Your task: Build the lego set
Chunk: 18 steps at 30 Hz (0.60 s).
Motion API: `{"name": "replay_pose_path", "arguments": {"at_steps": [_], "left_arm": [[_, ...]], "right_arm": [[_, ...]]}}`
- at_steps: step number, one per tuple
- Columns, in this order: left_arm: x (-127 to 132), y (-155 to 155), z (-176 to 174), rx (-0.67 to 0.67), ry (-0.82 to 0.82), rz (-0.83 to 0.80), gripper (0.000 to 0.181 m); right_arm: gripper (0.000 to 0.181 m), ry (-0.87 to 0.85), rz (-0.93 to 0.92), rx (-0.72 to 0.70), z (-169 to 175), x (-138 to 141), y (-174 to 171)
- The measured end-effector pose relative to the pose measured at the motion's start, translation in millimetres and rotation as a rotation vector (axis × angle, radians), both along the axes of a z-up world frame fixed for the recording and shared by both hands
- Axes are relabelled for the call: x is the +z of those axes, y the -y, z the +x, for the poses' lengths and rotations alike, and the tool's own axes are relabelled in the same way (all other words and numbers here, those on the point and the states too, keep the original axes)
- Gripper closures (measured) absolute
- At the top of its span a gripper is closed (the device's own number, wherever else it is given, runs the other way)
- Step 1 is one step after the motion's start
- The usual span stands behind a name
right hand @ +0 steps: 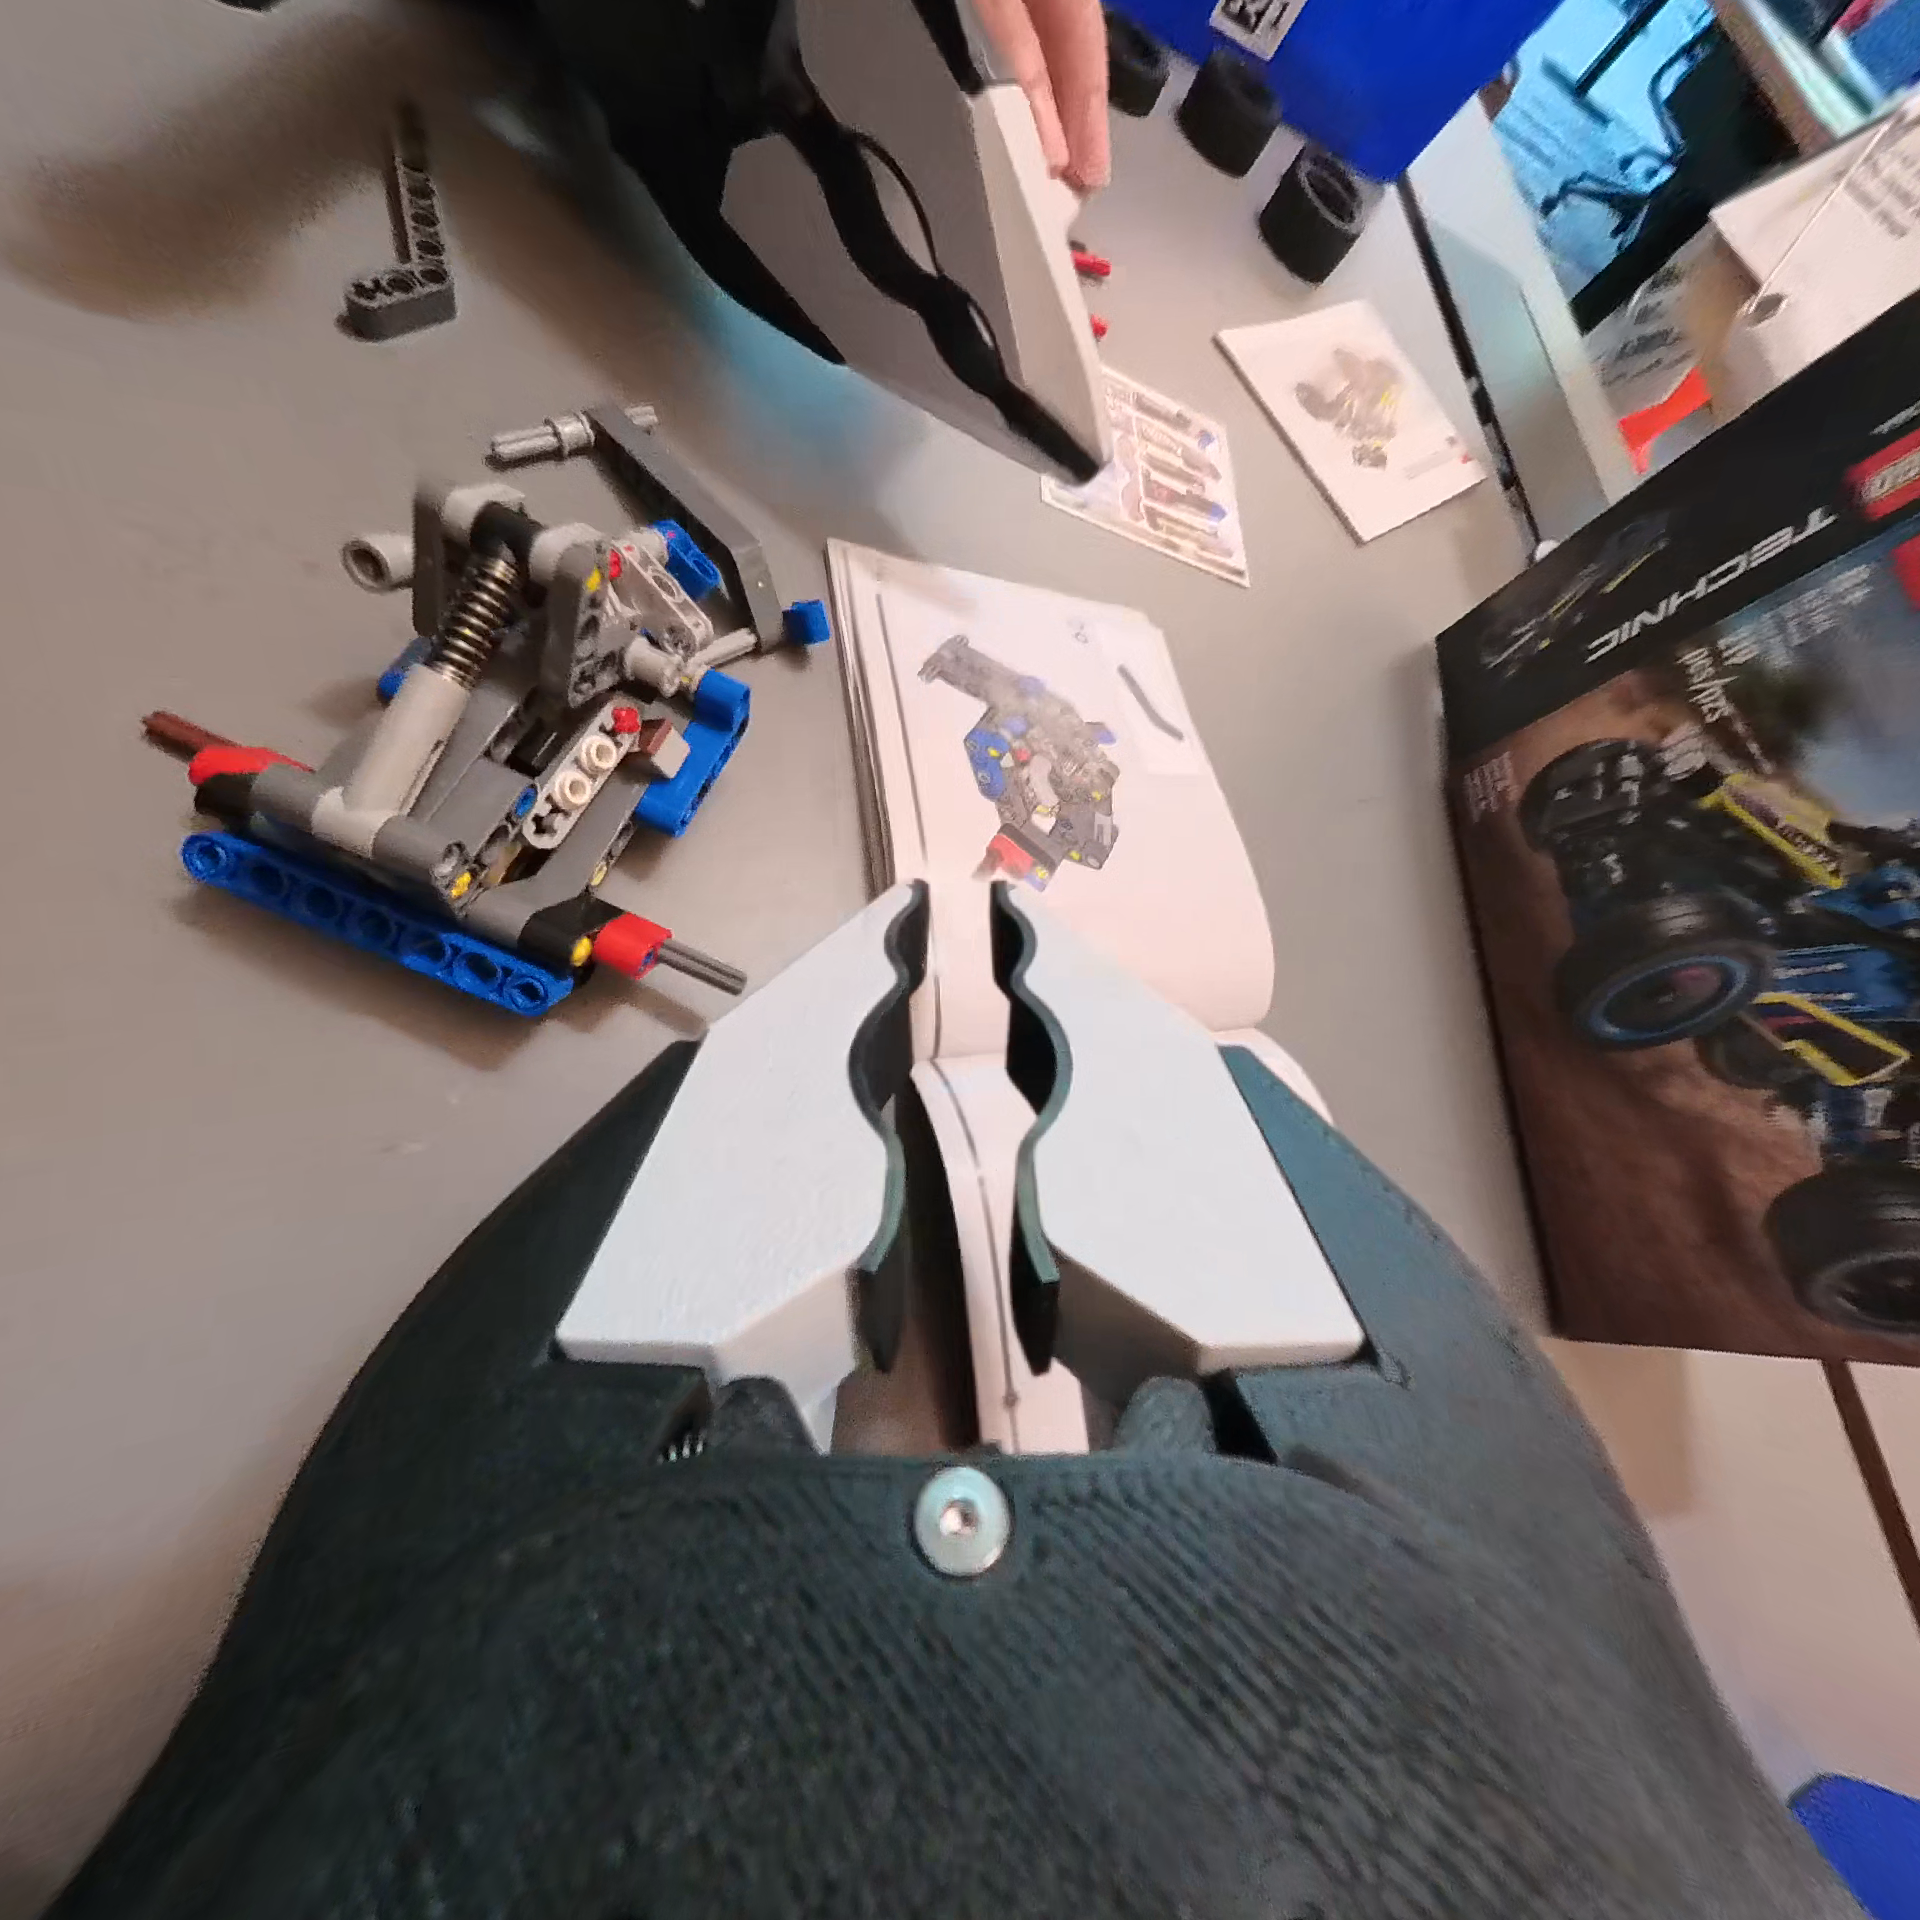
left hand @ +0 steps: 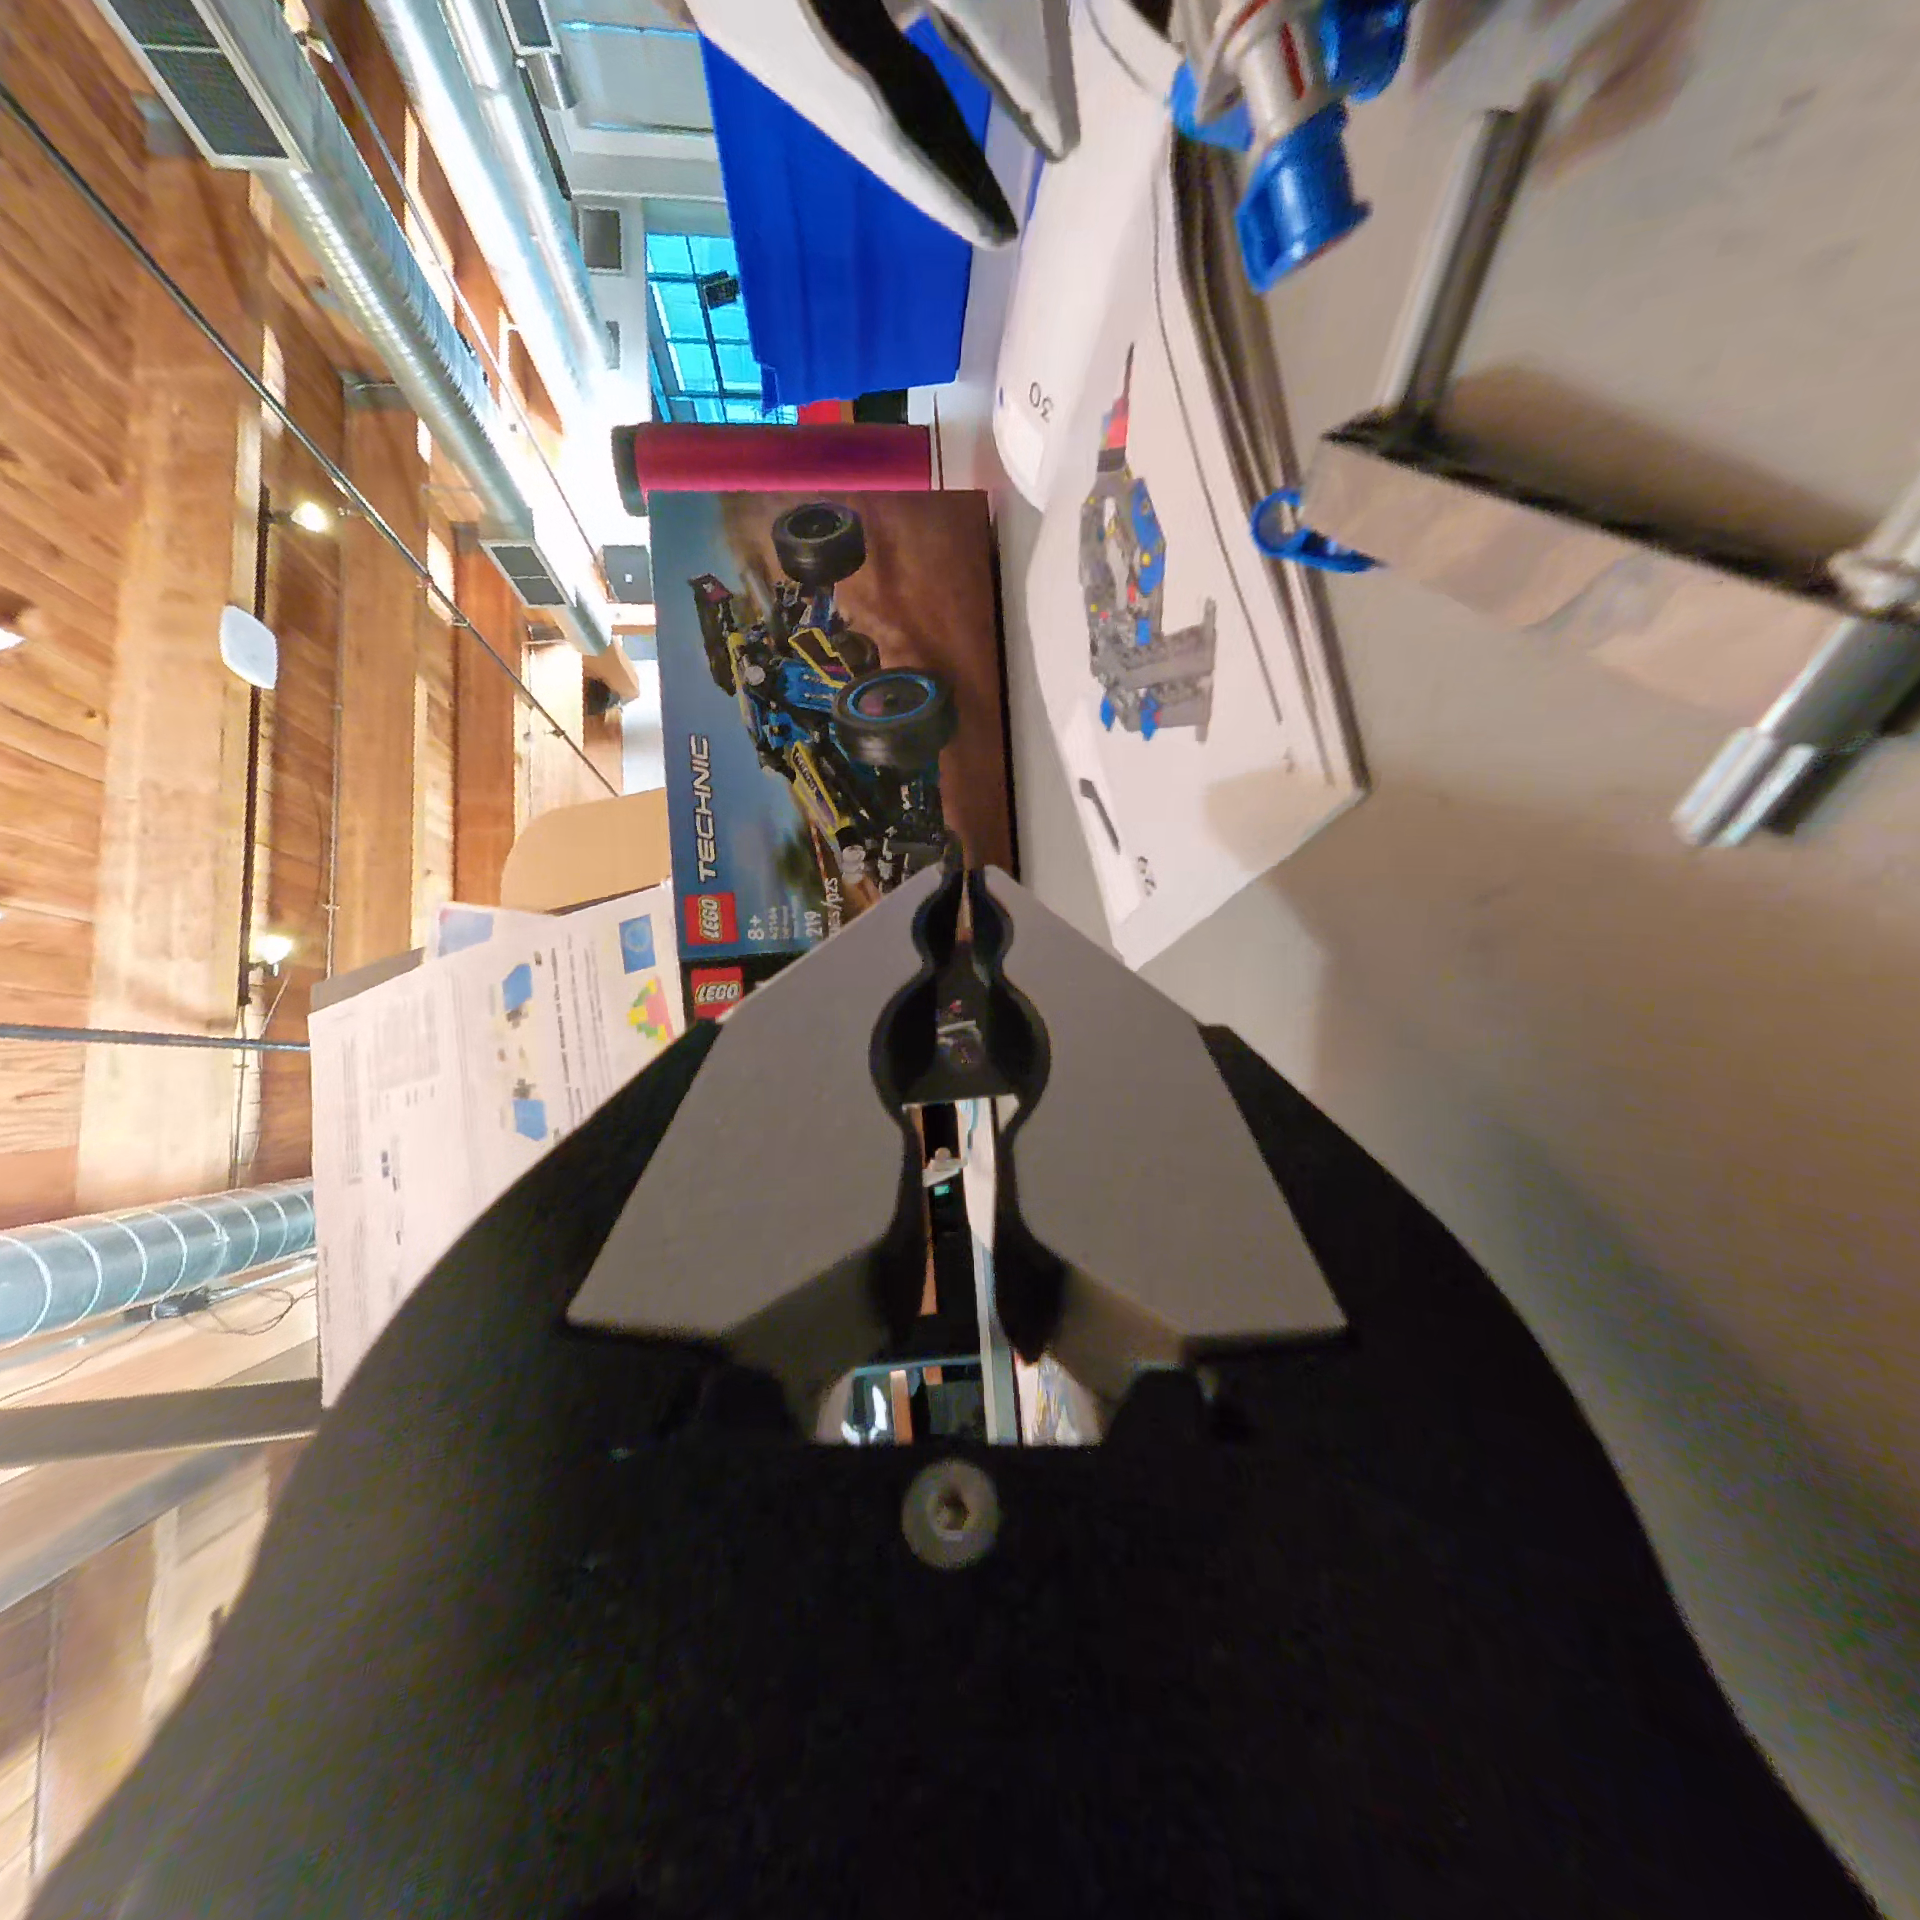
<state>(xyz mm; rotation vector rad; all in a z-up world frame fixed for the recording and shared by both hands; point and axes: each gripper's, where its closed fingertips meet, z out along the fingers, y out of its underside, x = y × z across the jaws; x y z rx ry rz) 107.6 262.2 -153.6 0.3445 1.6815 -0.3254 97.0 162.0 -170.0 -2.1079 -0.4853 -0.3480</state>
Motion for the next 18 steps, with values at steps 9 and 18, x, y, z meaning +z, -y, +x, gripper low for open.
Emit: {"name": "replay_pose_path", "arguments": {"at_steps": [9,18], "left_arm": [[-3,5,-5,-0.027,-0.008,0.017,0.181],[-5,9,-8,-0.047,-0.015,0.025,0.181]], "right_arm": [[0.165,0.027,-0.067,0.003,1,-14,-11],[0.181,-0.004,-0.068,-0.004,1,-16,-10]]}}
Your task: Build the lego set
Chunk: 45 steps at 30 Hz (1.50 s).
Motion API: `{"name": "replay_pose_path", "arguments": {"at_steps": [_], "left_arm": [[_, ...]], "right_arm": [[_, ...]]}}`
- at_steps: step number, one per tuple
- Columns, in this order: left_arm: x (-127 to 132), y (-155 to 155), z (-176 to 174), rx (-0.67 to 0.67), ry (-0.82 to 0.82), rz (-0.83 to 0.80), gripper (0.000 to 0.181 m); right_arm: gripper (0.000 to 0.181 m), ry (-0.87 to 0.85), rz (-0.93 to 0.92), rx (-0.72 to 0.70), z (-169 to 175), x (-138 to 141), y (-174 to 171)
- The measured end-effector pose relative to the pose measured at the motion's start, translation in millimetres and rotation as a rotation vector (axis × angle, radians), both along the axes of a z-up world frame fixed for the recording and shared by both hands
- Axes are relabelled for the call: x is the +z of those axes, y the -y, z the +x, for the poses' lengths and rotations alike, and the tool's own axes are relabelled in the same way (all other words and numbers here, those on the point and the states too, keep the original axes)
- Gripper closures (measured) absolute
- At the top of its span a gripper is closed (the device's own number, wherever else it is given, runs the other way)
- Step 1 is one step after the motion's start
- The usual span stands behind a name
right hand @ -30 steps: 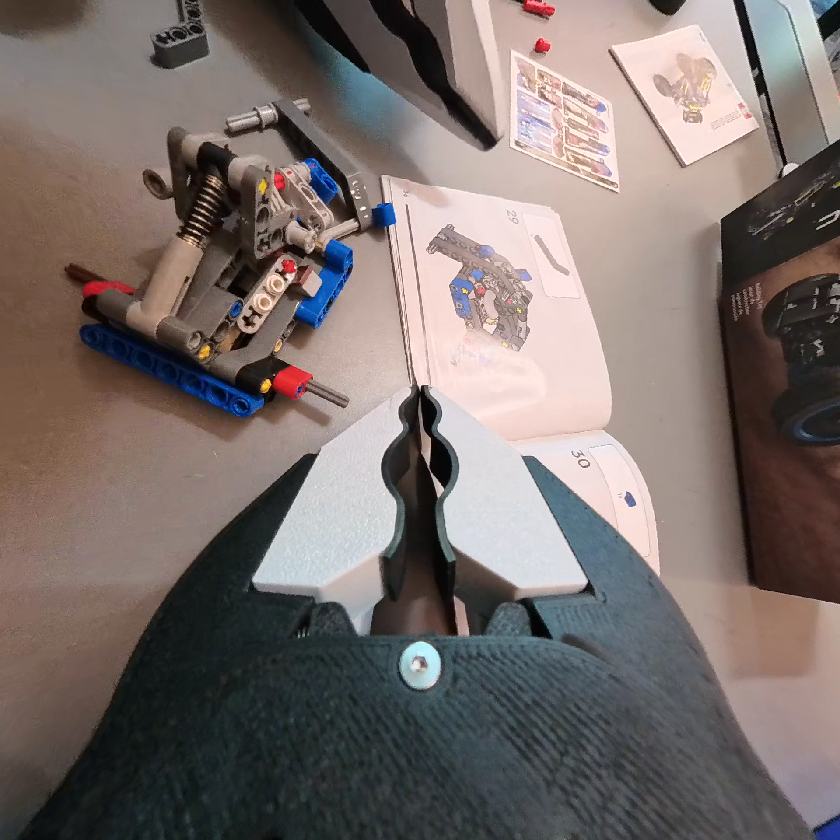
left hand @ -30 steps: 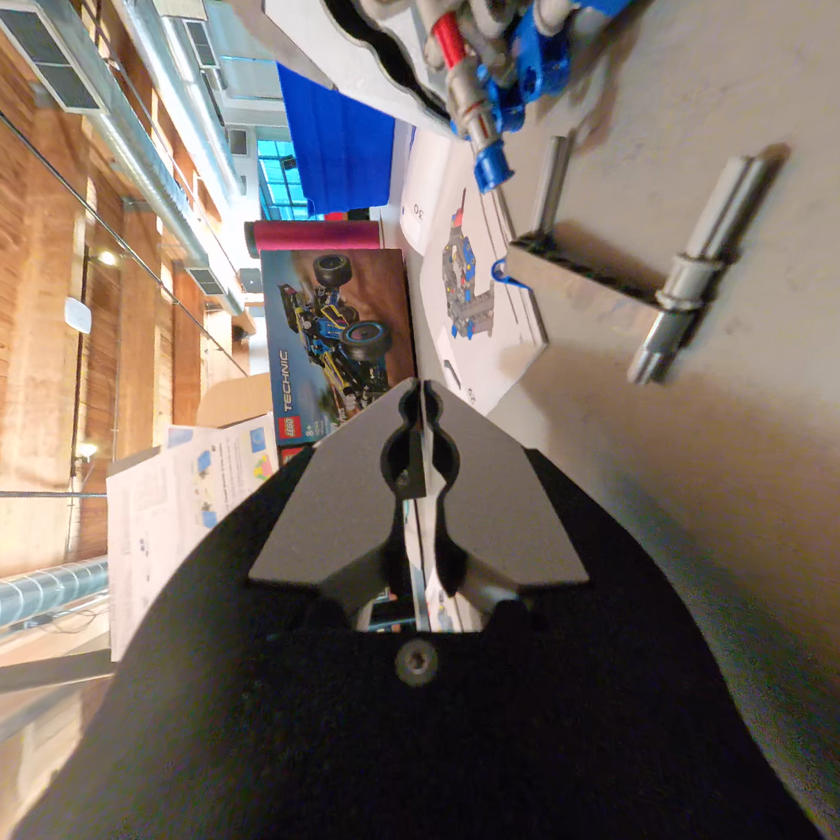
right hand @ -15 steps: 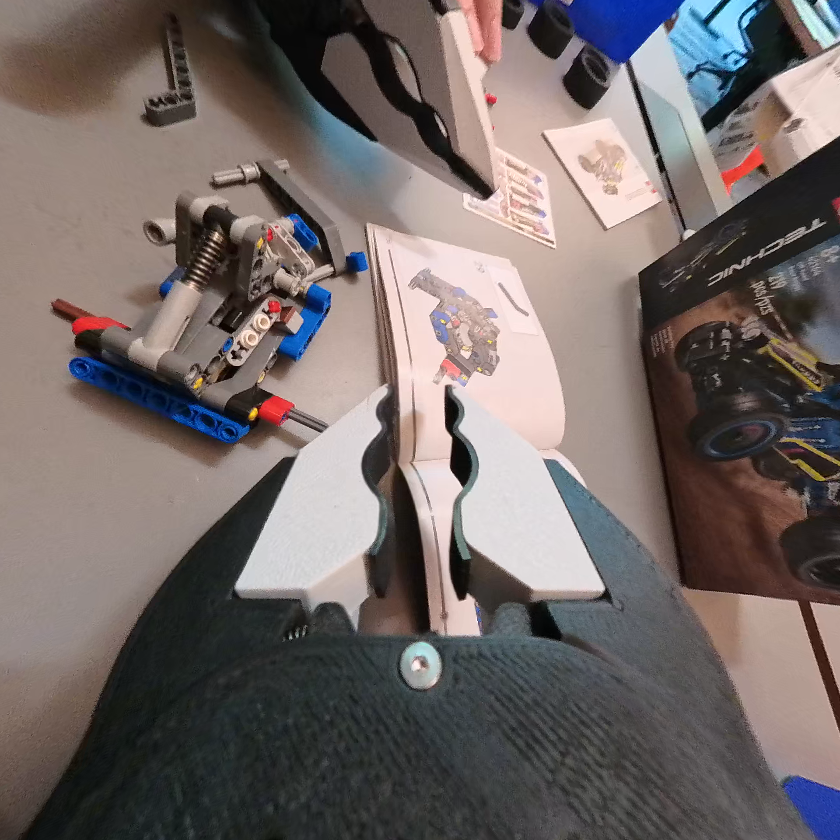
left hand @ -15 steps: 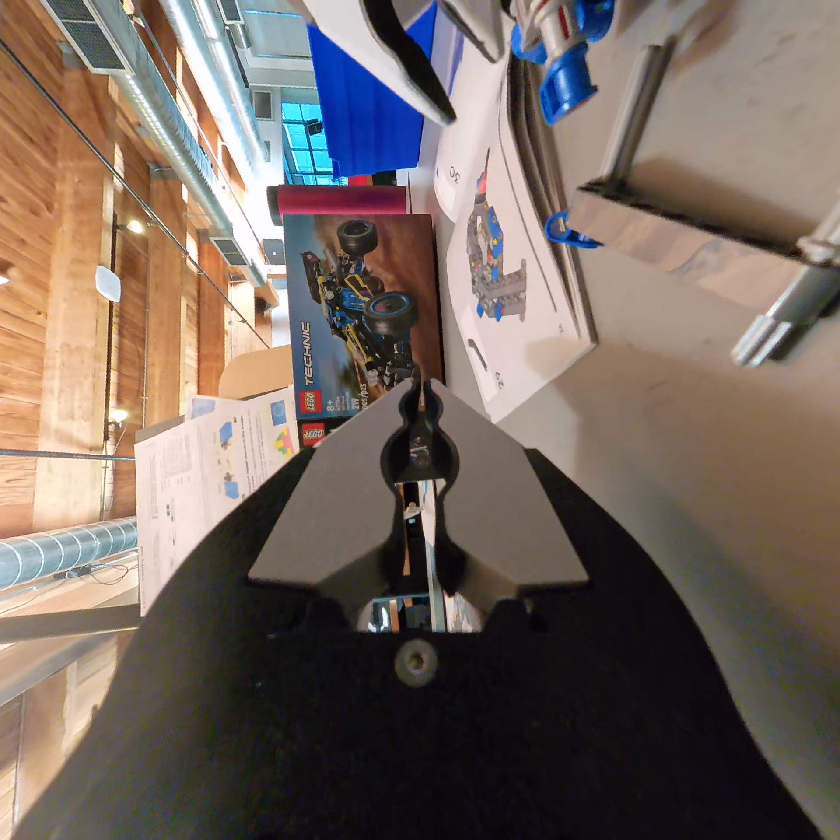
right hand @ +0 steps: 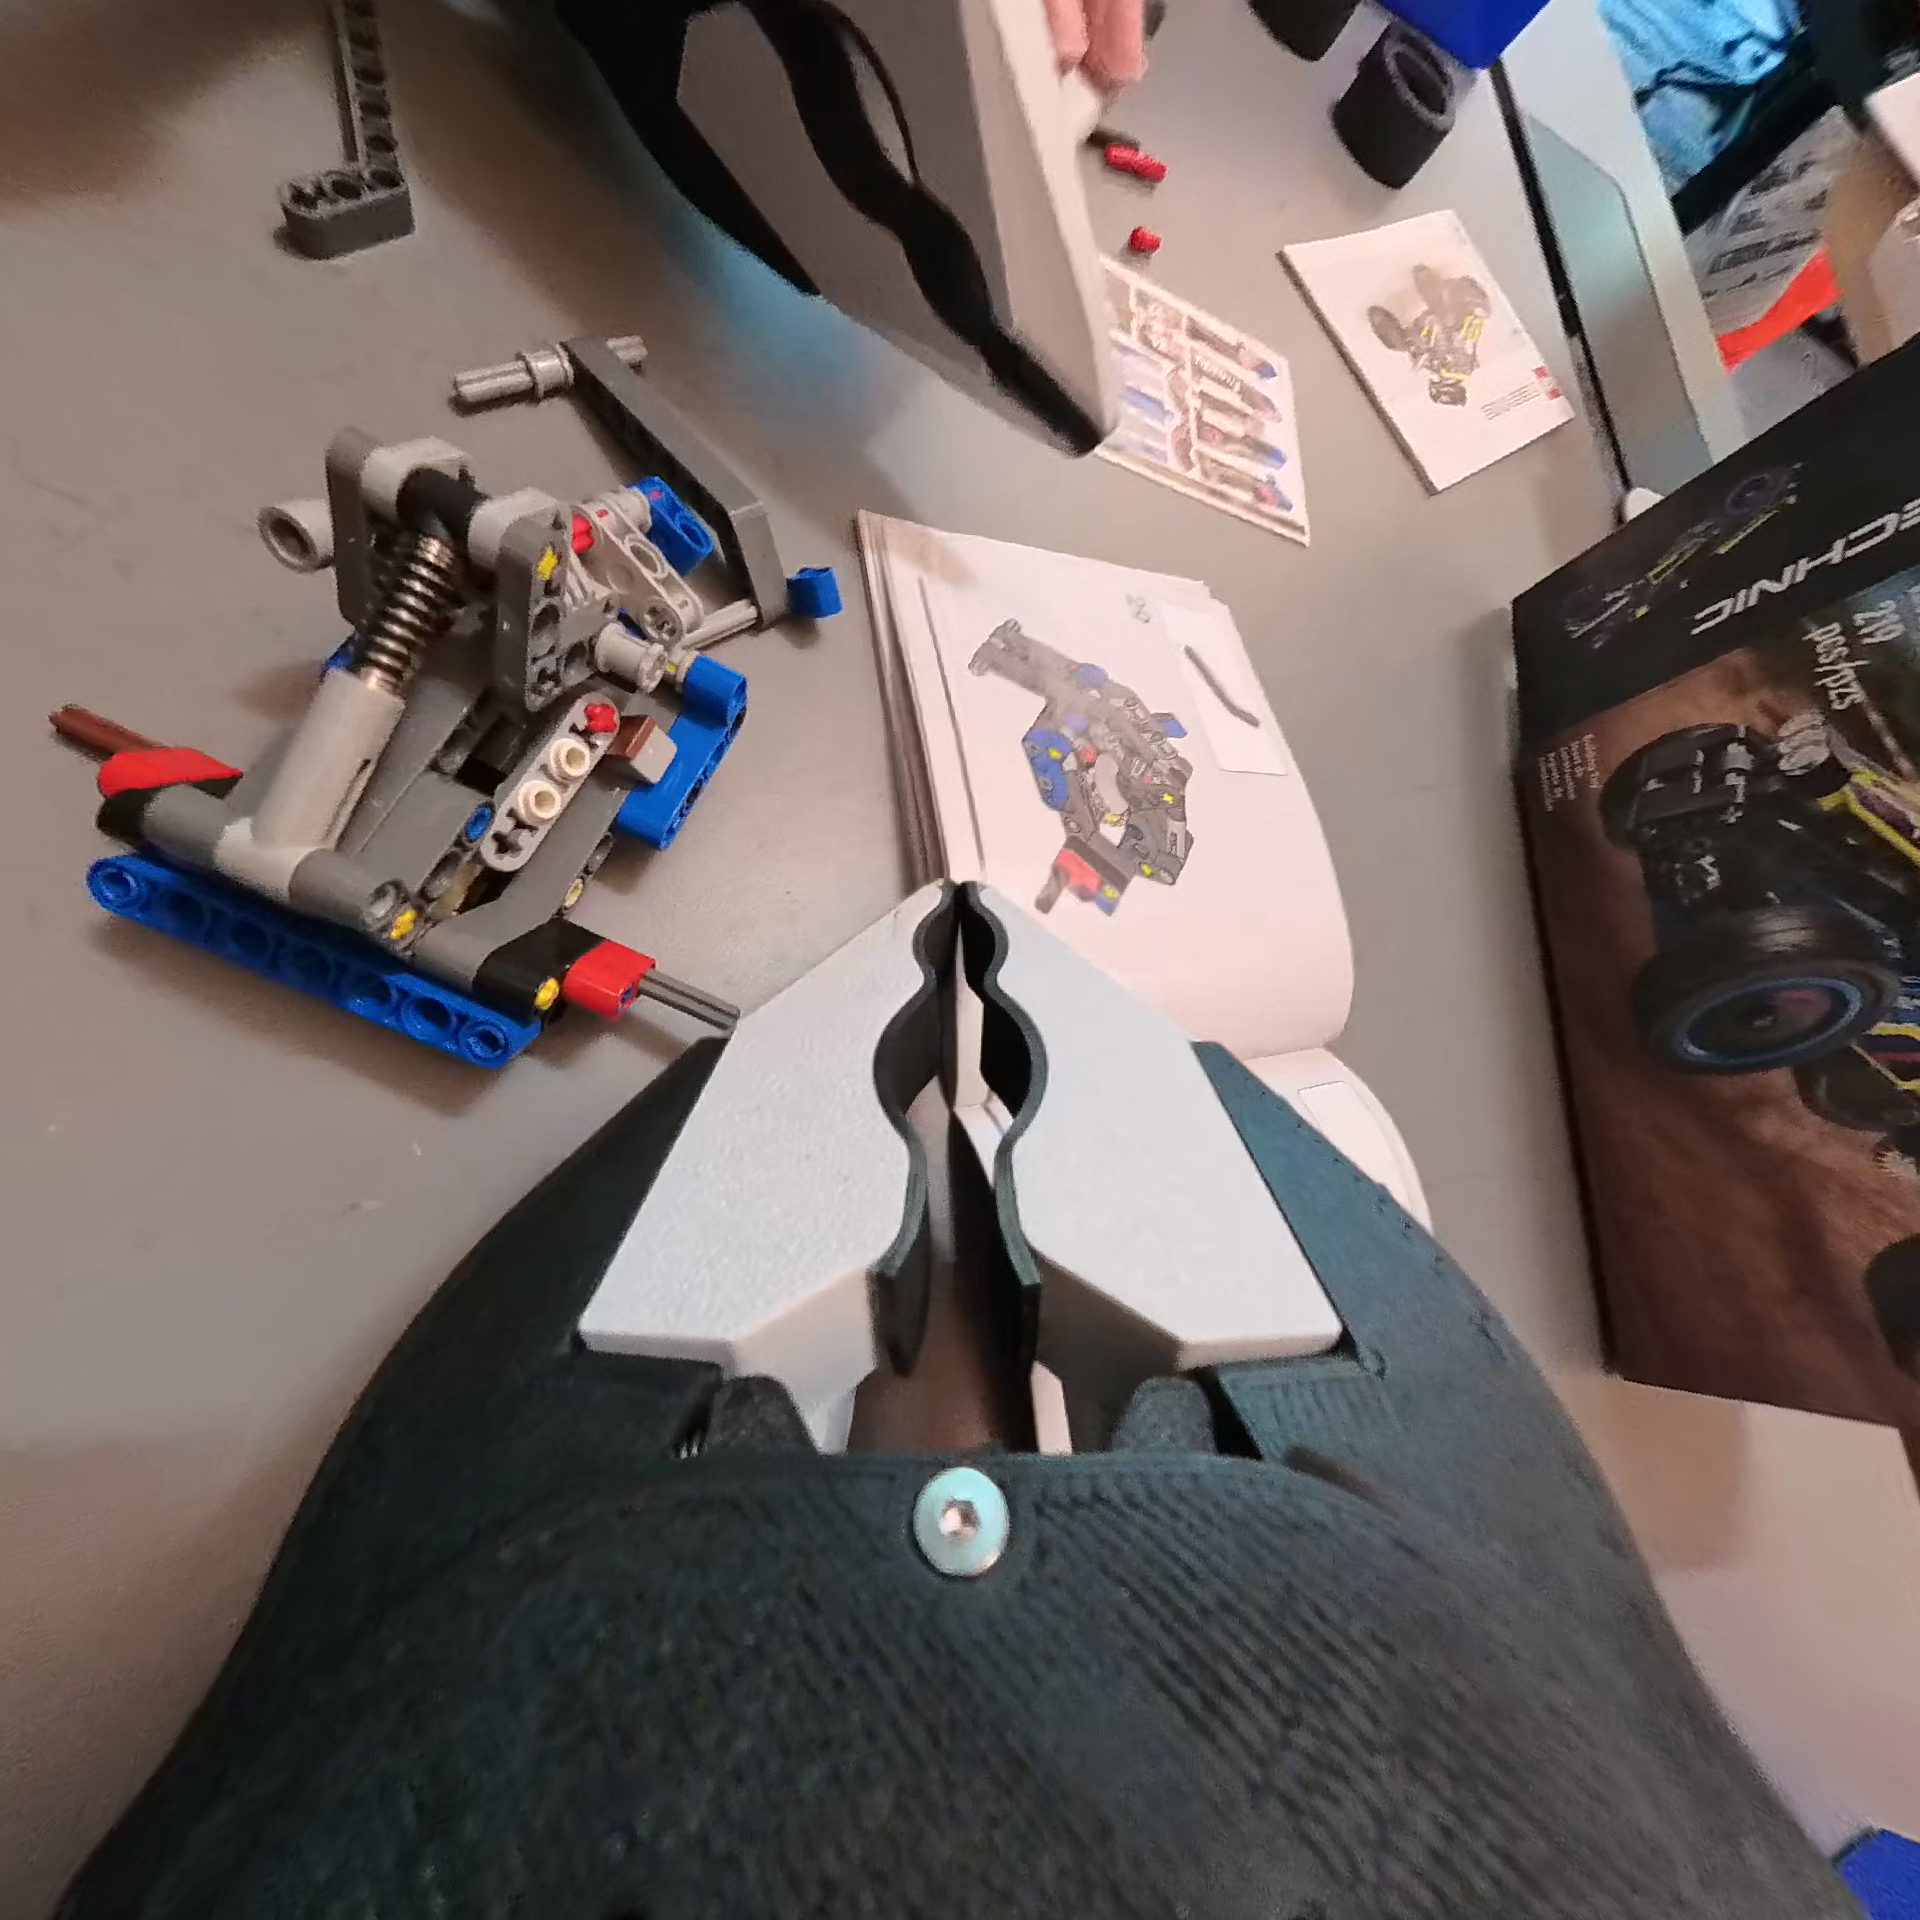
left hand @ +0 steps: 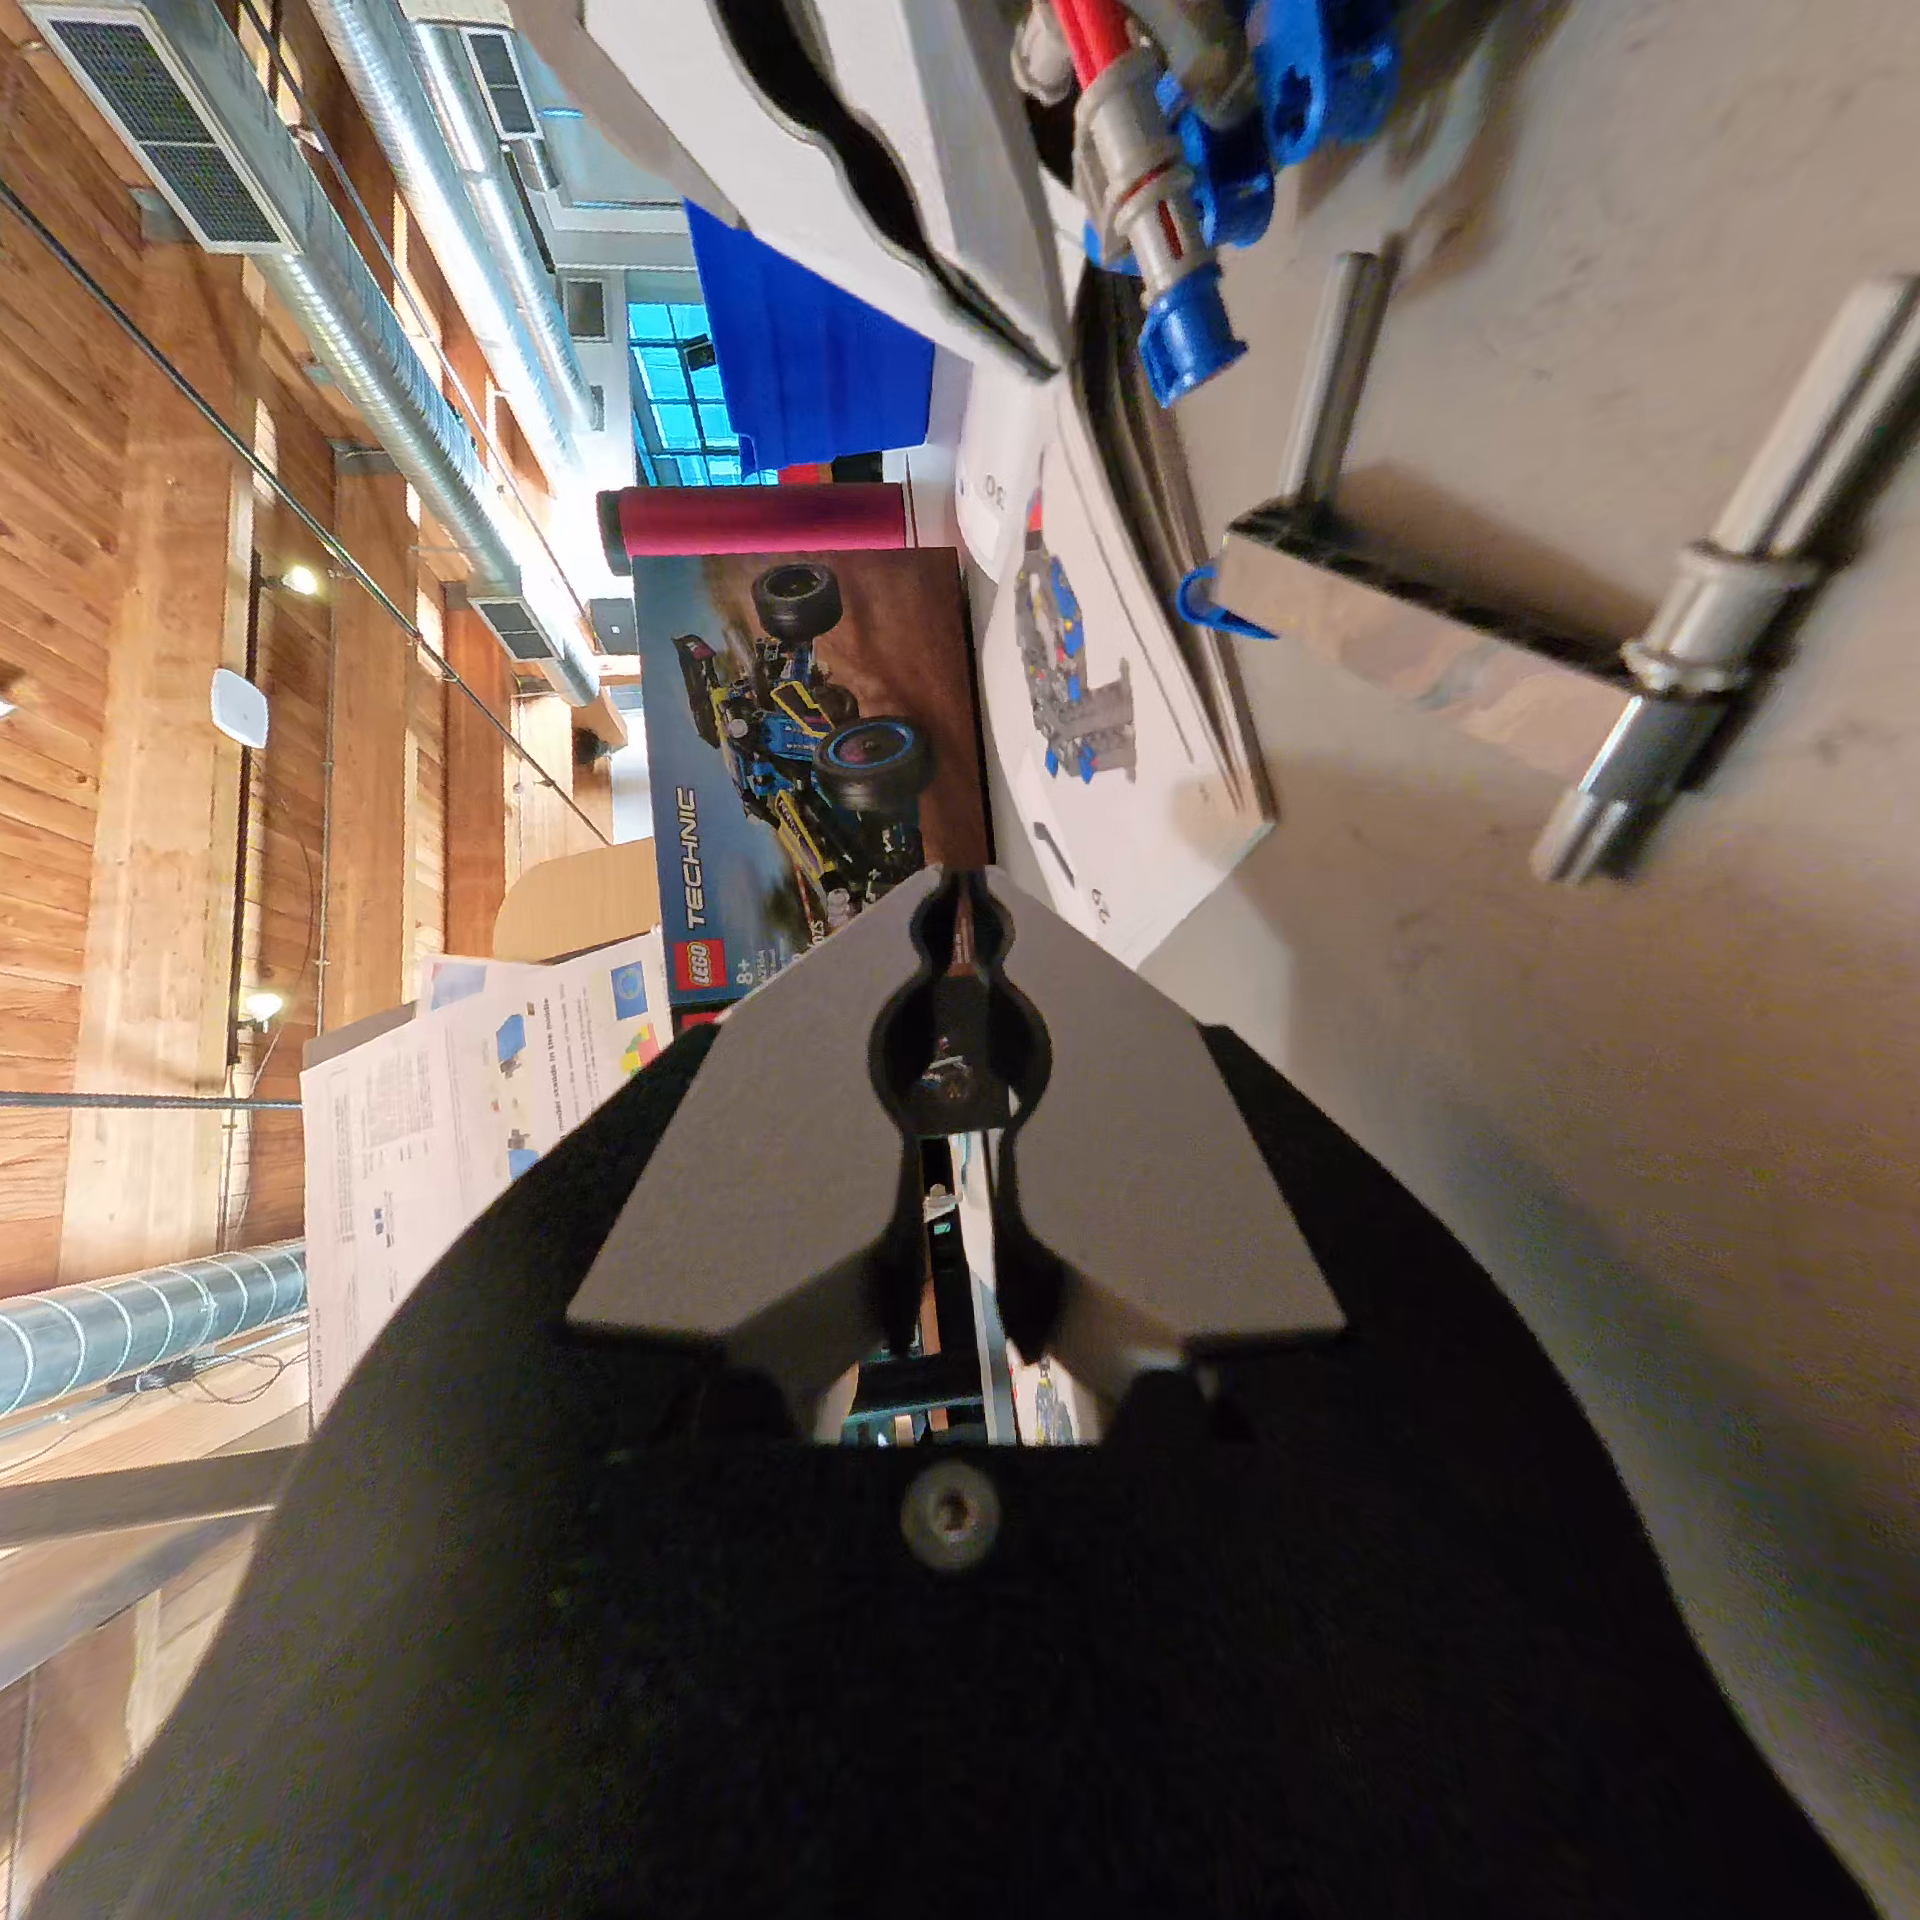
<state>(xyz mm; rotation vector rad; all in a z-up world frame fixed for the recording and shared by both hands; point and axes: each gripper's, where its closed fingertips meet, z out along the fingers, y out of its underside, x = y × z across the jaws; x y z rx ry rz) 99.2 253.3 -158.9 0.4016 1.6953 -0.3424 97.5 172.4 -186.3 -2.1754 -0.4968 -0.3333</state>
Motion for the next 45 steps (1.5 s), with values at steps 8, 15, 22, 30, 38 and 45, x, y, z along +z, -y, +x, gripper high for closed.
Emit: {"name": "replay_pose_path", "arguments": {"at_steps": [8,15,22,30,38,45], "left_arm": [[2,-2,2,0.011,0.009,-0.003,0.181],[23,-15,4,0.08,-0.017,-0.158,0.181],[20,11,-65,0.135,-0.699,-0.718,0.181],[-18,42,-104,0.29,-1.191,-0.845,0.171],[-21,40,-89,0.289,-1.103,-0.832,0.168],[-18,65,-107,0.121,-1.102,-0.717,0.163]], "right_arm": [[0.181,-0.188,0.113,-0.148,15,15,-1],[0.171,-0.172,0.187,-0.171,17,31,11],[0.158,-0.424,0.27,-0.076,-53,61,21],[0.158,-0.317,0.03,-0.151,-86,21,10],[0.176,-0.228,0.0,-0.122,-82,11,15],[0.173,-0.236,0.041,-0.022,-94,13,30]]}}
